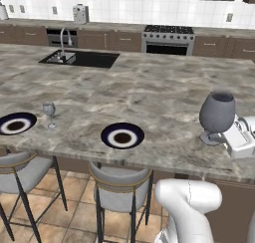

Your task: Retrieve the wine glasses from the counter and place one next to each plate.

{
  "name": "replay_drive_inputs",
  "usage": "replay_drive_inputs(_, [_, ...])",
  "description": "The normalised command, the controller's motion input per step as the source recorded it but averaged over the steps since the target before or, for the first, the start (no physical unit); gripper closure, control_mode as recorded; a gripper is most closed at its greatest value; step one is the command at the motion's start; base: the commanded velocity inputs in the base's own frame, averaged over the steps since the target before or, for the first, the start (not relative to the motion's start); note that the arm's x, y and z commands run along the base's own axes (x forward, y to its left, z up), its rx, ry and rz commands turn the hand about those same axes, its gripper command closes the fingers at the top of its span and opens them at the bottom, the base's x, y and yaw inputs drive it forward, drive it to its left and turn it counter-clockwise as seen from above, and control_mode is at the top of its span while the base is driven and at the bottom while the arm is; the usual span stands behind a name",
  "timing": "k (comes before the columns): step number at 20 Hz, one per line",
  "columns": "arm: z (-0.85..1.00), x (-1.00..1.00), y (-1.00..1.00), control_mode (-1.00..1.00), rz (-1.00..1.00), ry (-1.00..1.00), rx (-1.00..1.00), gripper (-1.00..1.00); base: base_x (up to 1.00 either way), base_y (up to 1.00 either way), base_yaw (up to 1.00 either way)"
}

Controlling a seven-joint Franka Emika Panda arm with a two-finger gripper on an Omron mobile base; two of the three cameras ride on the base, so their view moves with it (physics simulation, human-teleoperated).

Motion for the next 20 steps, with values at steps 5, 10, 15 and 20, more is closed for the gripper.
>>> replay_drive_inputs(5, [-0.28,0.42,0.0,-1.0,0.07,-0.12,-0.08,1.0,0.0,0.0,0.0])
replay_drive_inputs(10, [-0.25,0.52,0.0,-1.0,0.03,-0.09,-0.03,1.0,0.0,0.0,0.0])
replay_drive_inputs(15, [-0.23,0.52,0.0,-1.0,0.0,-0.01,0.0,1.0,0.0,0.0,0.0])
replay_drive_inputs(20, [-0.24,0.48,0.0,-1.0,0.0,0.0,0.0,1.0,0.0,0.0,0.0])
